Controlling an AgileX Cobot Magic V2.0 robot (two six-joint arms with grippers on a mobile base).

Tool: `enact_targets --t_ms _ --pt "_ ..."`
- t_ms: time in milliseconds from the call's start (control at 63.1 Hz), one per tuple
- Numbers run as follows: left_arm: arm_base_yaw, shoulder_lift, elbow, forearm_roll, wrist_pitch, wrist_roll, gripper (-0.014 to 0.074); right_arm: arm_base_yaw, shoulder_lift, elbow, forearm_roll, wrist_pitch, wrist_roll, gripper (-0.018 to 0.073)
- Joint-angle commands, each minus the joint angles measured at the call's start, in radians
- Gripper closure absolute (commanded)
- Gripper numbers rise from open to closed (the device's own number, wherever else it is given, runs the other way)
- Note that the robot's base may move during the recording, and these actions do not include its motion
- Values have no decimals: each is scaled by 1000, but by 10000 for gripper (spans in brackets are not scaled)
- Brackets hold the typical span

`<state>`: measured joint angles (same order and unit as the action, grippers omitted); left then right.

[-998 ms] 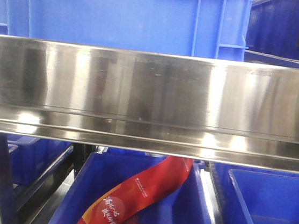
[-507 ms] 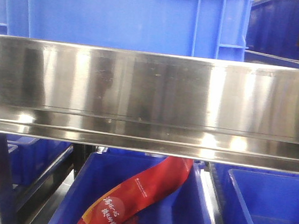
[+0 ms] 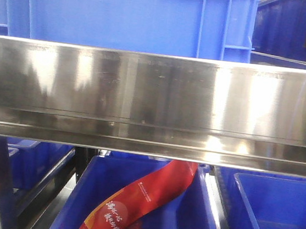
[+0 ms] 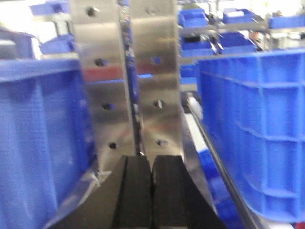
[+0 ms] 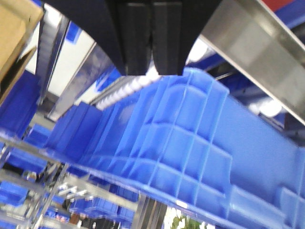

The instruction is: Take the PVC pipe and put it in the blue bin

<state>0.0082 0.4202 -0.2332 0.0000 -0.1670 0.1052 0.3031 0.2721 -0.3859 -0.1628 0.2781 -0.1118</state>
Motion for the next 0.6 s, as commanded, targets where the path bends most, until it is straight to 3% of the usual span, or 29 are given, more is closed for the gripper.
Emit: enact_targets --t_ms 0,269,380,586 --pt "7 -7 3 0 -42 -4 707 -5 -4 3 -11 -32 5 721" --pt "7 -7 3 0 -73 -4 707 -28 -4 5 -11 -112 5 721" --pt "7 -7 3 0 -105 -4 707 -98 -9 6 -3 -139 5 721" --pt "7 -7 11 0 -141 -4 707 -246 -58 19 108 -154 5 721"
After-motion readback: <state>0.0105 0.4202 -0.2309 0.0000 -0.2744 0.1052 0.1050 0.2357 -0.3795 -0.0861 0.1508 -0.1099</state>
